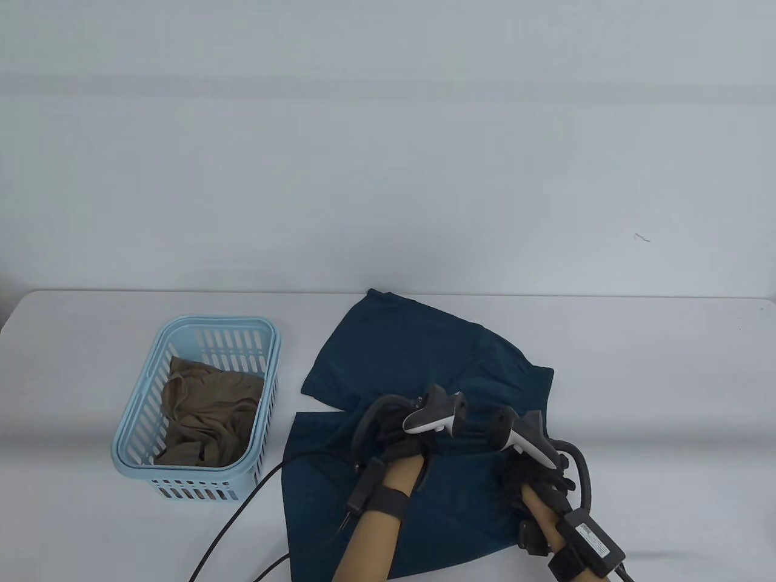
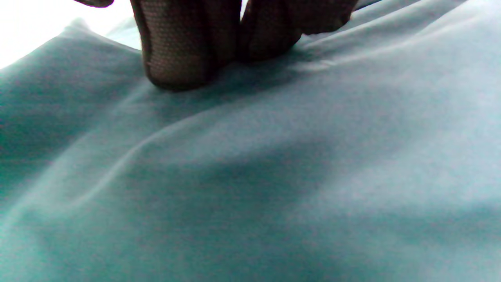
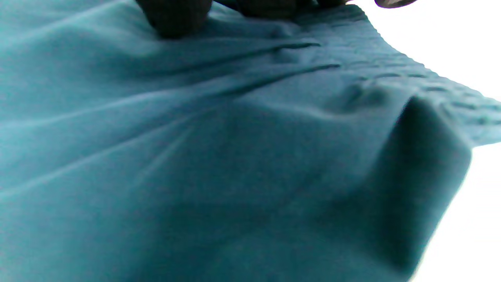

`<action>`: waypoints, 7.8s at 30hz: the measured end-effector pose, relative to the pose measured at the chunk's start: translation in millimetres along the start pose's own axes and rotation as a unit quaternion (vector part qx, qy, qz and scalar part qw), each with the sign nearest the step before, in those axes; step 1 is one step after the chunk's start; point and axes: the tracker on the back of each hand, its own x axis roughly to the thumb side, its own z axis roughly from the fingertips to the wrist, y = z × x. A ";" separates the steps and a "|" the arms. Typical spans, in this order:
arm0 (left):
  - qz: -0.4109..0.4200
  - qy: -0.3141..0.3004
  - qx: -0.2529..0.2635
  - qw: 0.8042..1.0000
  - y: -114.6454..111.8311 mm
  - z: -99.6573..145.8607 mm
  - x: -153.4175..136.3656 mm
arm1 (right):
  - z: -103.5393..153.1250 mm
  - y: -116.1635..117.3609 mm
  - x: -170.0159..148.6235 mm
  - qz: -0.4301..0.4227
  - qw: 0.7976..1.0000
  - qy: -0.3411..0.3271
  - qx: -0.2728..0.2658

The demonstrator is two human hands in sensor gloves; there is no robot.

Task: Roll shorts into tight roll

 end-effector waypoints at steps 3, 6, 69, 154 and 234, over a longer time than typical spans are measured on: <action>-0.005 0.001 0.004 1.000 1.4 -5.3 0.3 | -6.0 -3.4 -1.9 -0.009 1.000 -0.005 0.003; -0.005 -0.007 -0.005 1.000 0.6 -6.0 -0.3 | -8.6 -6.3 -5.3 -0.024 1.000 -0.011 0.006; 0.207 -0.166 0.166 0.950 -50.1 225.7 -139.8 | 60.1 -11.0 -105.4 -0.130 0.963 -0.172 -0.159; 0.157 -0.183 0.013 0.970 -66.1 117.6 -19.8 | 56.0 33.0 -58.2 -0.027 0.975 -0.188 -0.115; 0.009 0.019 -0.067 0.998 8.9 -62.6 -17.5 | 35.8 36.0 50.7 -0.164 0.954 -0.244 0.063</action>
